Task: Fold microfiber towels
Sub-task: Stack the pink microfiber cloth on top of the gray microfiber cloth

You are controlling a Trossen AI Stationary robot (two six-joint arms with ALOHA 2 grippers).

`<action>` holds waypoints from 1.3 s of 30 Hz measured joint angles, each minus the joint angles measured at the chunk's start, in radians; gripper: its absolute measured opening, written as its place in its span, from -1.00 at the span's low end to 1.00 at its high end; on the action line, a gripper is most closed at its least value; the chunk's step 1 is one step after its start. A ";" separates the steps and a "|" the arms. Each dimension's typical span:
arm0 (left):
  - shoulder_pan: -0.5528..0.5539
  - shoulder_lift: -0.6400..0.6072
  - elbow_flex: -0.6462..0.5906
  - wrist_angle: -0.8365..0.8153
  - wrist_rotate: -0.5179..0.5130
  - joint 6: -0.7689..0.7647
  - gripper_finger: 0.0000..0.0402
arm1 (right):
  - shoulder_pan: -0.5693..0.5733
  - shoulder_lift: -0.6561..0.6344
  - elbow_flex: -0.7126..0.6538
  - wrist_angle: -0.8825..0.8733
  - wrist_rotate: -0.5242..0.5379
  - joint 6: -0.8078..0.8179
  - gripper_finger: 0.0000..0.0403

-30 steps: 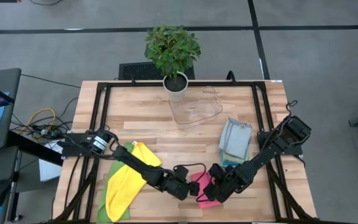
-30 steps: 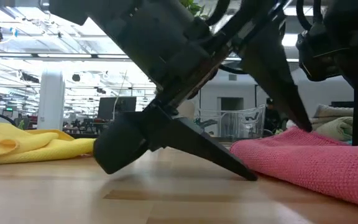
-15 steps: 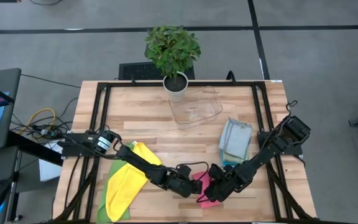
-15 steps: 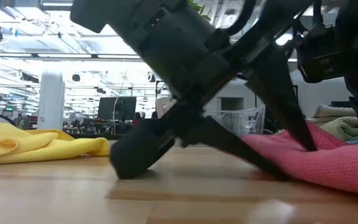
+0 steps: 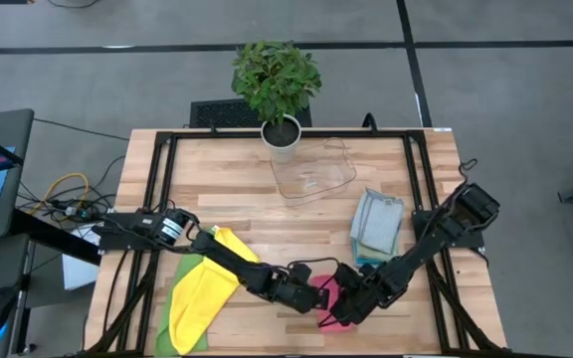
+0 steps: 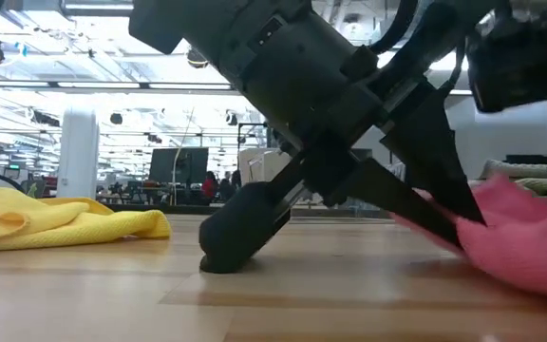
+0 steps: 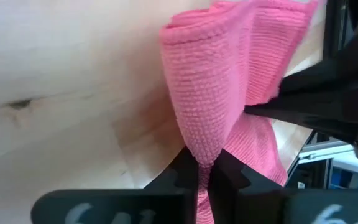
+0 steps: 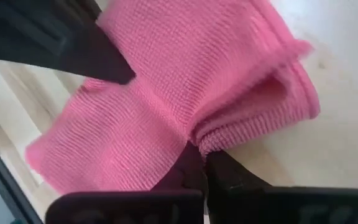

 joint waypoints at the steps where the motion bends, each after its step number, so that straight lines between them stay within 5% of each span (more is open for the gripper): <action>1: 0.002 -0.006 -0.001 0.000 0.000 0.000 -0.96 | 0.004 -0.010 0.000 -0.011 0.003 0.000 -0.93; 7: 0.038 -0.032 0.031 -0.007 -0.029 0.091 -0.98 | 0.020 -0.134 -0.002 -0.170 0.058 0.028 -0.93; 23: 0.300 -0.041 0.381 -0.187 0.094 0.446 -0.99 | 0.063 -0.565 0.003 -0.844 0.281 0.282 -0.93; 29: 0.380 -0.022 0.422 -0.165 0.158 0.449 -0.99 | 0.039 -0.650 0.004 -0.979 0.322 0.332 -0.92; 39: 0.398 0.094 0.433 -0.035 0.186 0.347 -0.99 | -0.087 -0.631 -0.070 -1.018 0.230 0.262 -0.92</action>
